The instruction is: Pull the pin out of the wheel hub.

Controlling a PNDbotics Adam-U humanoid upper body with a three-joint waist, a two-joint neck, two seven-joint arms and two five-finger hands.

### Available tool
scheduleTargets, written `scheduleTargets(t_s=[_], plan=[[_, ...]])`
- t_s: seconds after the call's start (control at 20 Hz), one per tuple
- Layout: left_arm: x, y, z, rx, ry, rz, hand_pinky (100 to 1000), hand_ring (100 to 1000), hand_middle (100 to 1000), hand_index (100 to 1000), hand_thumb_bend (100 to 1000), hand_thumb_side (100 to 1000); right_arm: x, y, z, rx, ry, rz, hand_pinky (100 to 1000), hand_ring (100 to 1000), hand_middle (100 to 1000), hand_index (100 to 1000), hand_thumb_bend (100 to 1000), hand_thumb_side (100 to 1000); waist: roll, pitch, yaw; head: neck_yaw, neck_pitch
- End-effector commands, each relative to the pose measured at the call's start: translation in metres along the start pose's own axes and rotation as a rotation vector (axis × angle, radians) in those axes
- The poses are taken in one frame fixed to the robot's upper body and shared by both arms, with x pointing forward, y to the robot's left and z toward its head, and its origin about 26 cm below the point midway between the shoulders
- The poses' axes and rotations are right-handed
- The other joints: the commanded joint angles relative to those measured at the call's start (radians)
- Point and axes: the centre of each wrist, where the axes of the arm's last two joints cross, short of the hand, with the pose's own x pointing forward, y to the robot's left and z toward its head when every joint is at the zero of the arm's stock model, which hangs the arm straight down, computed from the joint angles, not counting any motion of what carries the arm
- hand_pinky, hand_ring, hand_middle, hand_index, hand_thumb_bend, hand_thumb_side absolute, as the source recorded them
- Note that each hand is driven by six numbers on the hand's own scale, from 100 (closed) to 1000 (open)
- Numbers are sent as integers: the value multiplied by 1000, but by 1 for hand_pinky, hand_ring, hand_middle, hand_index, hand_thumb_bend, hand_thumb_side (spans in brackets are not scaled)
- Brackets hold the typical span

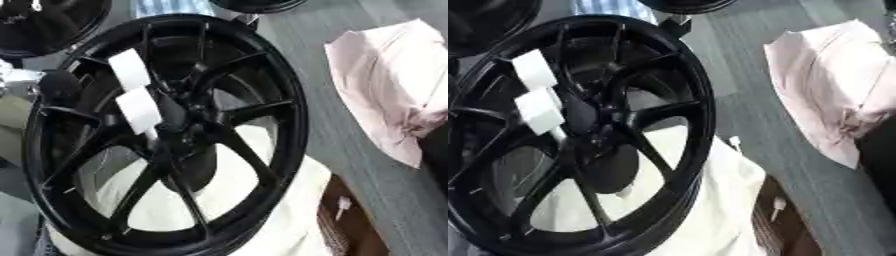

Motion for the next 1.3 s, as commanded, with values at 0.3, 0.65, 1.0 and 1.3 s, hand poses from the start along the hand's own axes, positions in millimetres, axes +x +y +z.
scheduleTargets(t_s=[0.3,0.65,1.0,1.3], plan=[[18,1,-12,-41,1,-3,695,593,634,790,691,697,3,-5,-2,-10,-6,14,869,794,781,832,220,522,-4,-12,9,0,4],[33,0,-23,-79,-29,8,665,531,564,780,692,621,-1,-3,-1,-8,6,10,867,791,779,831,216,523,0,-11,15,-7,14],[42,2,-29,-92,-81,24,651,510,534,769,639,638,-5,-1,-1,-9,16,5,866,789,777,829,216,525,4,-10,18,-9,15],[46,2,-31,-105,-111,18,646,505,533,761,627,644,-7,-2,1,-12,22,2,866,787,775,828,215,525,5,-9,19,-11,17]])
